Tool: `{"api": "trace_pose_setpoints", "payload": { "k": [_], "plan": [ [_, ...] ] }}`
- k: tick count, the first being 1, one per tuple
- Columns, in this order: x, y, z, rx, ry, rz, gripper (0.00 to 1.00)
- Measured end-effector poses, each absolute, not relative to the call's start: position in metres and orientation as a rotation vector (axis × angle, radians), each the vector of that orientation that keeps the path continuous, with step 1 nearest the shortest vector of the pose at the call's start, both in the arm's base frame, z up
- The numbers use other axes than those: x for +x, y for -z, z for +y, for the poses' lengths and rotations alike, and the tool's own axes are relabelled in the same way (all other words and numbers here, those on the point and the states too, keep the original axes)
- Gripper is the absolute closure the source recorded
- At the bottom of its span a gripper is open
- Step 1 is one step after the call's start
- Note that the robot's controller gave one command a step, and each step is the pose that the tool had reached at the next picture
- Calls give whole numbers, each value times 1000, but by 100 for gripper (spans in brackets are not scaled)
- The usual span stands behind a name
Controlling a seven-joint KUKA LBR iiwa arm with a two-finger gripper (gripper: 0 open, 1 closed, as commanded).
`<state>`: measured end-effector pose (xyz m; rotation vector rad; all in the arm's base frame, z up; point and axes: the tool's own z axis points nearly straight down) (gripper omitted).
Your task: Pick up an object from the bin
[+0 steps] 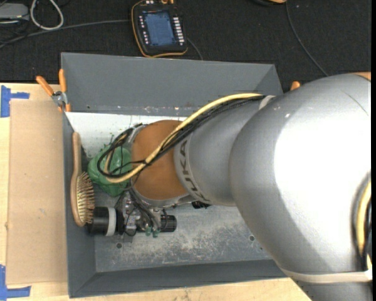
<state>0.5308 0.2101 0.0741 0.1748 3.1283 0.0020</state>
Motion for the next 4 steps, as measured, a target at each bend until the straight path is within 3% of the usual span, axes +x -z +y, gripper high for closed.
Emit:
{"api": "trace_pose_setpoints", "payload": {
  "k": [1, 4],
  "plan": [
    [530, -80, 210, 173, -1, 3130, 100],
    [527, -162, 208, 168, 6, 3143, 100]
  ]
}}
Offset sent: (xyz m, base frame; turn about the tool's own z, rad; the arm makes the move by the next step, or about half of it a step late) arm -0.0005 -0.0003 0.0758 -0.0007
